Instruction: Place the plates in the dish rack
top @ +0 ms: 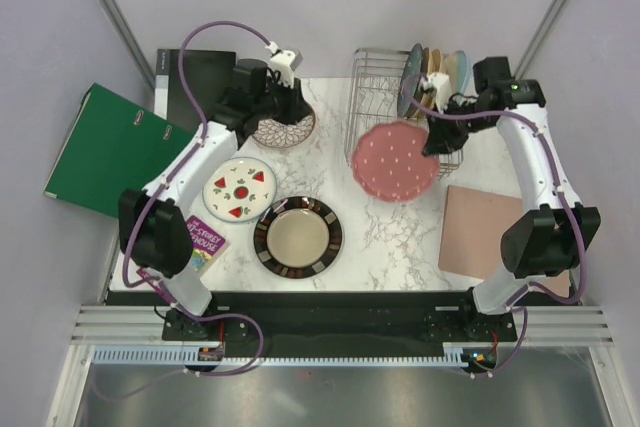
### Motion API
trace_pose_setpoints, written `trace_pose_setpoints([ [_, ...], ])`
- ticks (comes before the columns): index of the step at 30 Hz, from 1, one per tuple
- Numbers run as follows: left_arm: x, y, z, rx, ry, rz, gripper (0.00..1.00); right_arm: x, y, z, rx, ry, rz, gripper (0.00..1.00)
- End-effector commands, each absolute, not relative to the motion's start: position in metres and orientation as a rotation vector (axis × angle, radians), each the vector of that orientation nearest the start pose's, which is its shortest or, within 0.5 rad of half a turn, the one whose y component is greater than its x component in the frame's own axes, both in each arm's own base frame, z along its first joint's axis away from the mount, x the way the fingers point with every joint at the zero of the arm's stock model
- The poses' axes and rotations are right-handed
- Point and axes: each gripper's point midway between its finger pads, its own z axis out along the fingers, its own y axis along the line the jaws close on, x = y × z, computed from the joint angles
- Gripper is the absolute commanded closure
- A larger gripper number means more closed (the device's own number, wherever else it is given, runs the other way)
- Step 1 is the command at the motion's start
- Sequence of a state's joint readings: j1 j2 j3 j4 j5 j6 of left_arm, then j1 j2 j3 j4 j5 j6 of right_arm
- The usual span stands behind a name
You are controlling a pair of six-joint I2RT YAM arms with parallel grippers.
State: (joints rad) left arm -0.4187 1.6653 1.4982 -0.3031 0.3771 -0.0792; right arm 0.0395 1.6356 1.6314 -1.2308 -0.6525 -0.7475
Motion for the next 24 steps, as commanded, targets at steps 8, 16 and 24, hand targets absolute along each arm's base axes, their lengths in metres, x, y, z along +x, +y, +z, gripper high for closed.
trace_pose_setpoints([
  [8, 0.505, -0.239, 0.157, 0.429, 2.175, -0.475, 0.98, 0.436, 0.095, 0.360, -0.457, 2.010, 0.462, 1.00],
  [16, 0.499, -0.280, 0.133, 0.462, 2.195, -0.498, 0.98, 0.482, 0.077, 0.401, 0.015, 1.835, 0.240, 1.00],
  [24, 0.476, -0.323, 0.119, 0.538, 2.214, -0.580, 0.98, 0.502, 0.074, 0.416, 0.196, 1.735, 0.000, 1.00],
])
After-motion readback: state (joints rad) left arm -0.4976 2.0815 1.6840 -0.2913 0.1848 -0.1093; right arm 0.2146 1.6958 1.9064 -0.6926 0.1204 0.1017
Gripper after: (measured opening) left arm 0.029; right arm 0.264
